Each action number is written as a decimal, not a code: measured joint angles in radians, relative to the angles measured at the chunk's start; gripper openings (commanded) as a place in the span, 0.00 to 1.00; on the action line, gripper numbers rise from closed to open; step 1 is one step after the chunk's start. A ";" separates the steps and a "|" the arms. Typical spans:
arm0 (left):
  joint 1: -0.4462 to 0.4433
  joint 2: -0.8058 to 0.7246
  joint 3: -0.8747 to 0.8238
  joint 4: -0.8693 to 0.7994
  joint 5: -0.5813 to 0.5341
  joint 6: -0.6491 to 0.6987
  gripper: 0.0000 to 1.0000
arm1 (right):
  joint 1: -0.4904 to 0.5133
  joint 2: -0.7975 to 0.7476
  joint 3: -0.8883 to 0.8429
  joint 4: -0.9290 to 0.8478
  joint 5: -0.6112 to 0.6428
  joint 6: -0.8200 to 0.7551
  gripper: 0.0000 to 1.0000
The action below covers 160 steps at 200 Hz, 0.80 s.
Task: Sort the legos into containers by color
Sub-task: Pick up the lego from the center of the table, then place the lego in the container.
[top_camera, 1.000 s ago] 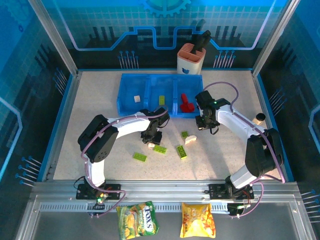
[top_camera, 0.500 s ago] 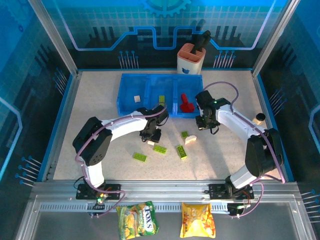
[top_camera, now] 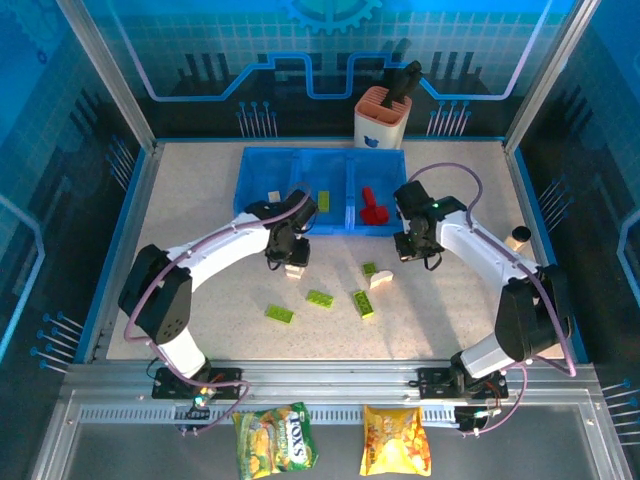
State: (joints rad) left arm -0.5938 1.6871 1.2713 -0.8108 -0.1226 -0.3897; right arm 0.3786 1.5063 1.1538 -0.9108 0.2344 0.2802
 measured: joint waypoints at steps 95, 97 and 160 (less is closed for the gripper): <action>0.196 0.039 0.187 -0.022 0.057 0.108 0.36 | 0.005 -0.073 -0.038 -0.032 0.020 0.027 0.32; 0.200 0.045 0.194 -0.022 0.057 0.110 0.36 | 0.005 -0.076 -0.040 -0.033 0.020 0.027 0.32; 0.303 0.222 0.380 -0.040 0.067 0.162 0.36 | 0.009 -0.117 -0.063 -0.060 0.024 0.054 0.32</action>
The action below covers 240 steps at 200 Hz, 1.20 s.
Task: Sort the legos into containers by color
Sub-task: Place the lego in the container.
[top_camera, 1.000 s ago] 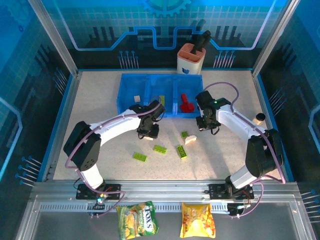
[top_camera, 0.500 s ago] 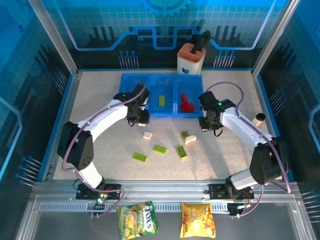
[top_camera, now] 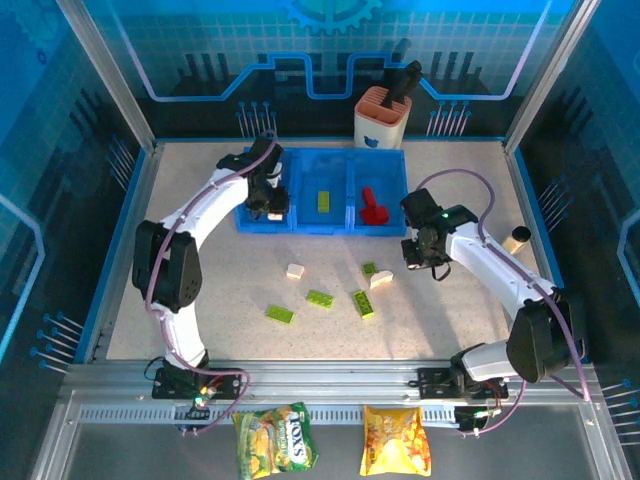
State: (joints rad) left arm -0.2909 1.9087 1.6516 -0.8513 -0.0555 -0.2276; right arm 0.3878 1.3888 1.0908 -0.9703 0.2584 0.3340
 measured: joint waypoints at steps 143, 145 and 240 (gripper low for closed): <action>0.079 0.283 0.204 -0.008 -0.047 -0.006 0.38 | 0.018 -0.010 -0.010 -0.009 0.006 0.014 0.32; 0.079 0.284 0.204 -0.008 -0.047 -0.007 0.38 | 0.018 -0.010 -0.010 -0.009 0.006 0.014 0.32; 0.086 0.316 0.180 0.016 -0.040 -0.010 0.43 | 0.020 -0.010 -0.010 -0.018 0.022 0.018 0.32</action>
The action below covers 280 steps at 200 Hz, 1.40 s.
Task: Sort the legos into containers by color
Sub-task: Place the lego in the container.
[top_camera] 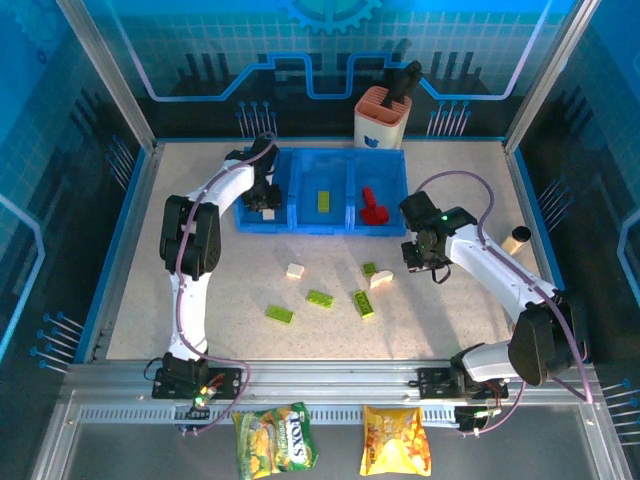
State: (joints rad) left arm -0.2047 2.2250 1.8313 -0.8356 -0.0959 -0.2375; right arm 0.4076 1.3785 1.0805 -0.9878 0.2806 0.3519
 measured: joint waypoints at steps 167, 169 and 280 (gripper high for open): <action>0.000 -0.169 -0.107 0.002 0.075 -0.018 0.44 | 0.062 0.063 0.010 0.015 -0.001 0.015 0.33; 0.000 -0.173 -0.109 0.002 0.075 -0.018 0.44 | 0.064 0.066 0.011 0.016 0.000 0.015 0.33; 0.018 -0.507 -0.322 -0.039 0.074 -0.006 0.44 | 0.143 0.210 0.068 0.064 -0.019 0.026 0.38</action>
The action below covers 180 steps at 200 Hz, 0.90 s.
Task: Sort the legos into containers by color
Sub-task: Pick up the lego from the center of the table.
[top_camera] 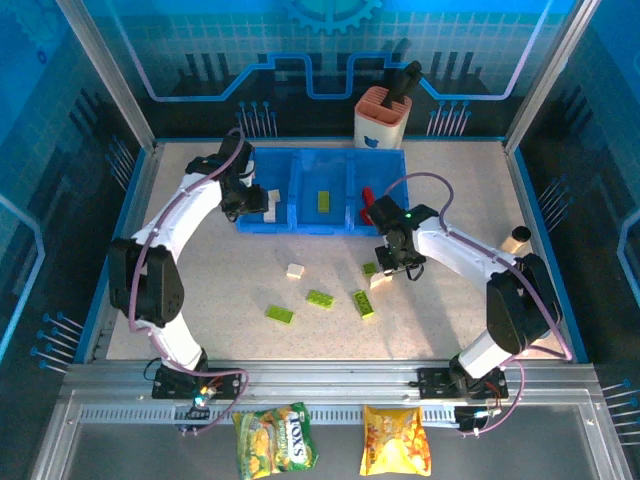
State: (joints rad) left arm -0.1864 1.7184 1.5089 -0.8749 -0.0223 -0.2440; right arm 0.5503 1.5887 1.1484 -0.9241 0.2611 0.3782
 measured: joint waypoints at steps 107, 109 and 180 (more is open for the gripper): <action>0.123 -0.162 -0.216 -0.025 -0.006 0.068 0.45 | 0.043 0.108 0.025 0.029 -0.008 0.016 0.80; 0.124 -0.162 -0.220 -0.021 -0.006 0.068 0.45 | 0.043 0.110 0.025 0.030 -0.008 0.020 0.81; 0.124 -0.161 -0.271 0.031 -0.008 0.072 0.44 | 0.047 0.163 0.024 0.073 -0.027 0.026 0.98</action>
State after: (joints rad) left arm -0.0624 1.5578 1.2377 -0.8436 -0.0299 -0.1719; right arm 0.5968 1.7519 1.1725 -0.8509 0.2337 0.4042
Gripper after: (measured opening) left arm 0.440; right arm 0.980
